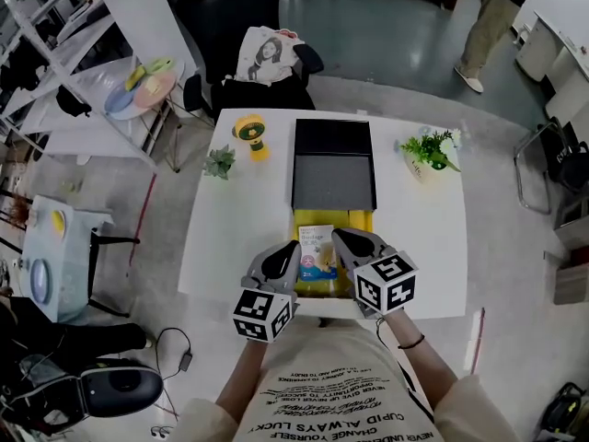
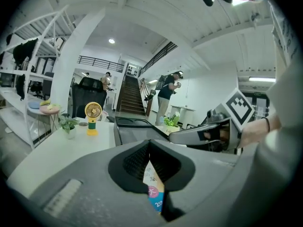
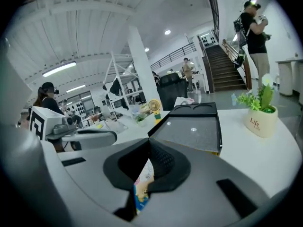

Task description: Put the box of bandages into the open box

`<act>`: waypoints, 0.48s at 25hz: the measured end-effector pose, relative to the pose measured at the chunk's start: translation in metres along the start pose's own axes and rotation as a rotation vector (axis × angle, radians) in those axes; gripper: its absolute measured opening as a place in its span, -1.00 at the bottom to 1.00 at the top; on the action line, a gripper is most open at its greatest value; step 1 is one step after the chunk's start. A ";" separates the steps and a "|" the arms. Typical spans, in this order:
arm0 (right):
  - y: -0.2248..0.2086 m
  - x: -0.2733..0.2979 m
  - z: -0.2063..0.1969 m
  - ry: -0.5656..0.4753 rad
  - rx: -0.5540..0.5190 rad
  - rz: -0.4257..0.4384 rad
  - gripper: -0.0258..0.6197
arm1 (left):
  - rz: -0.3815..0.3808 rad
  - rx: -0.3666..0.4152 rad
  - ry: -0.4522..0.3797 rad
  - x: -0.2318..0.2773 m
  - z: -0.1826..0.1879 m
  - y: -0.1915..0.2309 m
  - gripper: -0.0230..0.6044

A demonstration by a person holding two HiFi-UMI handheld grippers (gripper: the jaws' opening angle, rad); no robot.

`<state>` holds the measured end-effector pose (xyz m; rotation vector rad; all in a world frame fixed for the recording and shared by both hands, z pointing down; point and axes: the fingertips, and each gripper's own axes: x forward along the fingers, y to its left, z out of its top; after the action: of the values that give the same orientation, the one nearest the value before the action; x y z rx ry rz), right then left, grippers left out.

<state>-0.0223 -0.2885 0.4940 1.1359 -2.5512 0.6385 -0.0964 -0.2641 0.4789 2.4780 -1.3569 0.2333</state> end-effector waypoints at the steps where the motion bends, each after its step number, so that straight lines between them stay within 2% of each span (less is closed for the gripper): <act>1: -0.001 -0.003 0.005 -0.021 0.013 0.007 -0.90 | 0.007 0.006 -0.009 -0.001 0.003 0.001 -0.86; 4: -0.002 -0.012 0.022 -0.093 0.043 0.025 -0.91 | 0.025 0.025 -0.036 -0.003 0.016 0.005 -0.86; 12: -0.007 -0.031 0.065 -0.239 0.015 0.010 -0.91 | 0.050 0.084 -0.096 -0.009 0.050 0.015 -0.85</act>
<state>-0.0011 -0.3057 0.4270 1.2743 -2.7557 0.5546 -0.1140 -0.2815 0.4324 2.5561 -1.4783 0.1880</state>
